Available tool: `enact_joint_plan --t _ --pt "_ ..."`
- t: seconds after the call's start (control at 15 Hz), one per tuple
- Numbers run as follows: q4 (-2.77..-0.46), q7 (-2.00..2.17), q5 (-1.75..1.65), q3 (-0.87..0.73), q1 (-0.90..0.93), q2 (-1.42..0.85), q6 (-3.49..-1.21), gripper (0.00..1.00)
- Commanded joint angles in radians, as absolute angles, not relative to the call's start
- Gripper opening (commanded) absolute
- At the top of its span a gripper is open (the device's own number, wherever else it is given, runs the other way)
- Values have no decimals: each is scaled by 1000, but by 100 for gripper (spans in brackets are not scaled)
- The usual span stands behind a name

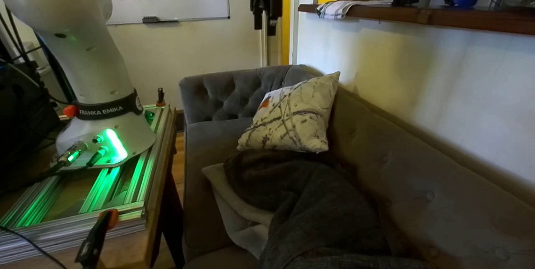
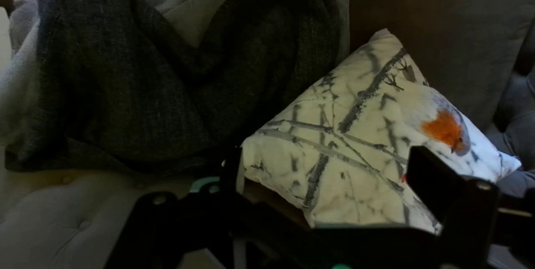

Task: Move the pillow on the sofa

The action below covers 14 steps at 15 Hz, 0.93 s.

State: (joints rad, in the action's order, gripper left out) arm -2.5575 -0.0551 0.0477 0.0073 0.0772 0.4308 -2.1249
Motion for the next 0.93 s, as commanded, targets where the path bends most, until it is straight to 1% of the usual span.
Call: enact_joint_plan --t 0.0,0.33,0.4,0.53,0.67,0.73,0.8,0.87 --pt "-2517 -100 57 8 83 331 -2217 100" --pt "-2454 -415 157 -58 134 143 -2476 100" --pt "-2440 -485 195 -112 191 103 -2516 100" --pt "-2413 -631 283 -179 270 34 -2542 100" --pt "-2387 -780 408 -207 324 -26 -2552 100" --pt "-2365 -853 476 -200 332 -62 -2541 100" --pt "-2342 -925 541 -81 226 -95 -2521 100" --pt "-2312 -995 597 -57 208 -133 -2501 100"
